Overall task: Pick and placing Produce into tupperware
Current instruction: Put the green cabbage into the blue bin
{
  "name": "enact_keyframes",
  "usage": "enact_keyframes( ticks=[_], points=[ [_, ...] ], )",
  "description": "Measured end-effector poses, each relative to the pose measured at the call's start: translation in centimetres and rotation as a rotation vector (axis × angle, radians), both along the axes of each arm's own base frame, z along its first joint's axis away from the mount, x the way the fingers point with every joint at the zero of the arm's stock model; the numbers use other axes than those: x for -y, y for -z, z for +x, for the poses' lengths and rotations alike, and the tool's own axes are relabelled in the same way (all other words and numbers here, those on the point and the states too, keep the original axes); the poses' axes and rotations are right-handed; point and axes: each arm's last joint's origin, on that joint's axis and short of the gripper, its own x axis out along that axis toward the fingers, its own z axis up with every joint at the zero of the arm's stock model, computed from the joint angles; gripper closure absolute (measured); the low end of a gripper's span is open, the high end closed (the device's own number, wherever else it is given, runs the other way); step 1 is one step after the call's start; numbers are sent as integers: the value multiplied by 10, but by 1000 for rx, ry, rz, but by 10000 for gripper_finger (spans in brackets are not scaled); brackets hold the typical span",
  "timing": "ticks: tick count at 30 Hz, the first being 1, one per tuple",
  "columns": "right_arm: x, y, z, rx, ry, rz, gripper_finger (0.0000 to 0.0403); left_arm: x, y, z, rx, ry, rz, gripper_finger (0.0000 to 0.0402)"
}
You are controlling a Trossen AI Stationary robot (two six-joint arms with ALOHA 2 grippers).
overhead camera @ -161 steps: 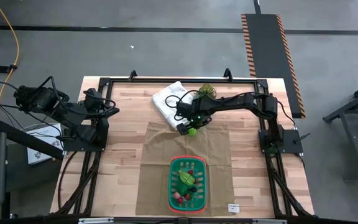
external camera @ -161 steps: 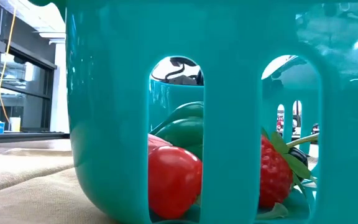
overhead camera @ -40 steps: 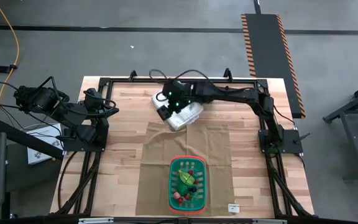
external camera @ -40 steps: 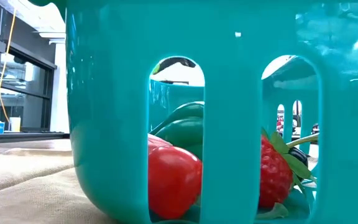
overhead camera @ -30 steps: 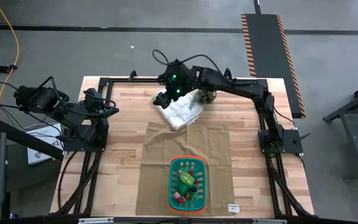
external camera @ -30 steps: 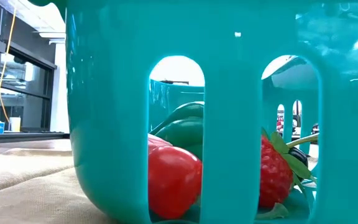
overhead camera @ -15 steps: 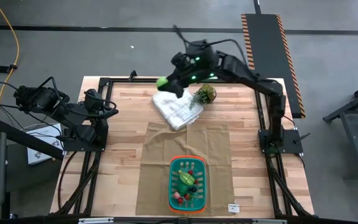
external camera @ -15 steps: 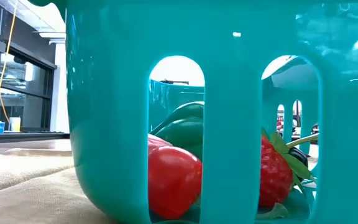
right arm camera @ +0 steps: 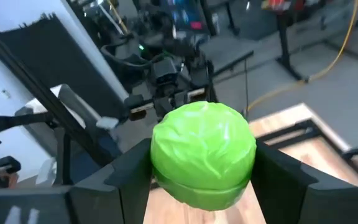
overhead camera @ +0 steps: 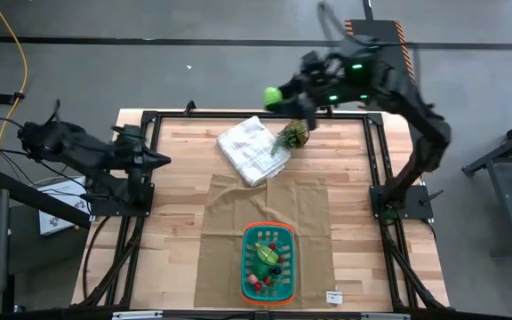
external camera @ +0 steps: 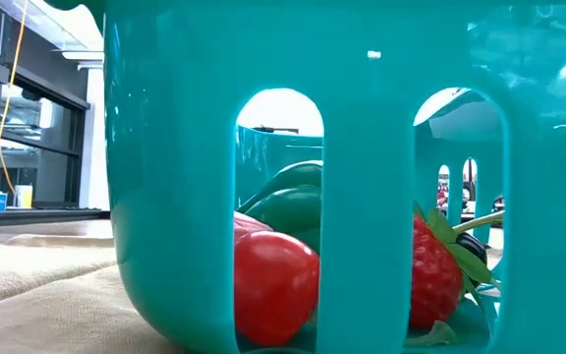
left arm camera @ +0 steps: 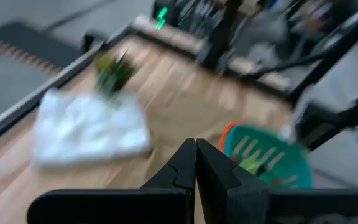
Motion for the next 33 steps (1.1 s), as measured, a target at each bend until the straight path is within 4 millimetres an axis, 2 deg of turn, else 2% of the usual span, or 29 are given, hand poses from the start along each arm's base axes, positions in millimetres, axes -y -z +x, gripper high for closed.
enact_keyframes(
  ticks=[6,10,13,19,26,33],
  points=[
    [-13,-25,-59,38,77,-82,187,-4,-26,-14,258,77,76,401],
    [-24,-32,-98,13,130,-106,187,-9,-34,-30,356,87,105,401],
    [-32,-32,-117,-7,138,-117,187,-13,-36,-42,397,83,97,401],
    [-41,-18,-135,-54,159,-160,187,-15,-41,-51,481,99,68,401],
    [-43,23,-140,-93,170,-104,187,-12,-46,-42,495,106,107,401],
    [-46,59,-153,19,152,-12,187,-14,-46,-40,485,40,123,401]
  ],
)
